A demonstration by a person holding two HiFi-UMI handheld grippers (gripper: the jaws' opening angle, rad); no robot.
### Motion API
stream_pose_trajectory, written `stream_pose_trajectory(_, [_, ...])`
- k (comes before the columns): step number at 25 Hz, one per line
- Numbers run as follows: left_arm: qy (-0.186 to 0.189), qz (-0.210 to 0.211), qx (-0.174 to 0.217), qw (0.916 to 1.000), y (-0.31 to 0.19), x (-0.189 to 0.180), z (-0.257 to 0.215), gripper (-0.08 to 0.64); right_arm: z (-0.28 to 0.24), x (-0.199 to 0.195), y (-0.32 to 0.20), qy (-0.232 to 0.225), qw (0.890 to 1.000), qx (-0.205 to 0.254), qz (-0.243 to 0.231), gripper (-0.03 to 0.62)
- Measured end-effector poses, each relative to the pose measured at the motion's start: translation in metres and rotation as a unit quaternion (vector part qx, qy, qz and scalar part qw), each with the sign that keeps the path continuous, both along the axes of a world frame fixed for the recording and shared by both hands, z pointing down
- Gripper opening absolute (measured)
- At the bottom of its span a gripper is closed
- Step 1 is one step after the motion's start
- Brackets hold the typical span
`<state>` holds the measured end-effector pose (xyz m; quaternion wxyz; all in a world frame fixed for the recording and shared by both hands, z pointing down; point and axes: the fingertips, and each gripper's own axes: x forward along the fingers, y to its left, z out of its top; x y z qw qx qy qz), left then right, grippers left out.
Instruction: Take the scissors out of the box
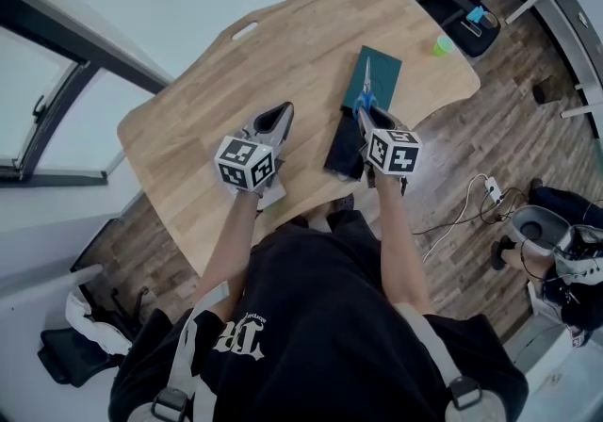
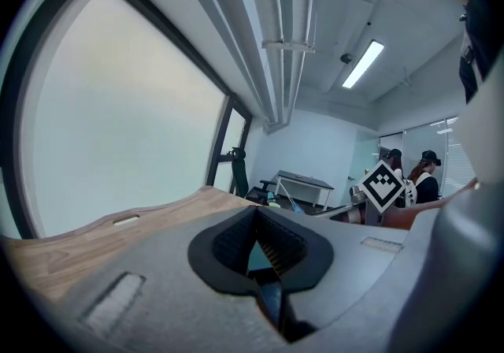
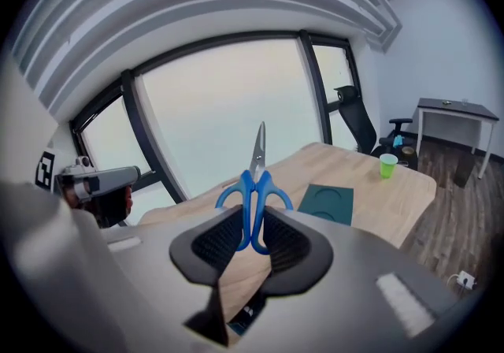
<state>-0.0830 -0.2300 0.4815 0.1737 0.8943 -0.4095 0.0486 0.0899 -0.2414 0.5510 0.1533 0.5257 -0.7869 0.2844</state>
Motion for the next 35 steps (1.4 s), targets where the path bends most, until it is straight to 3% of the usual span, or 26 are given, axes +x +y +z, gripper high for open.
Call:
stream_pose_trajectory(7, [0.013,-0.011,0.033,0.9993,-0.006,-0.002,-0.035,0.002,-0.062,-0.005,-0.011,-0.003,0.997,0.08,-0.011,0.084])
stream_pose_trajectory(12, [0.012,-0.025,0.043,0.9987,-0.01,-0.011,-0.048,0.002,-0.082,-0.012,-0.016,0.001,0.994,0.106,-0.017,0.084])
stream_pose_trajectory(35, [0.026,-0.047,0.042,0.9977,-0.017,-0.021,-0.054,0.002,-0.074,-0.03,-0.024,0.016,0.994,0.101,-0.049,0.084])
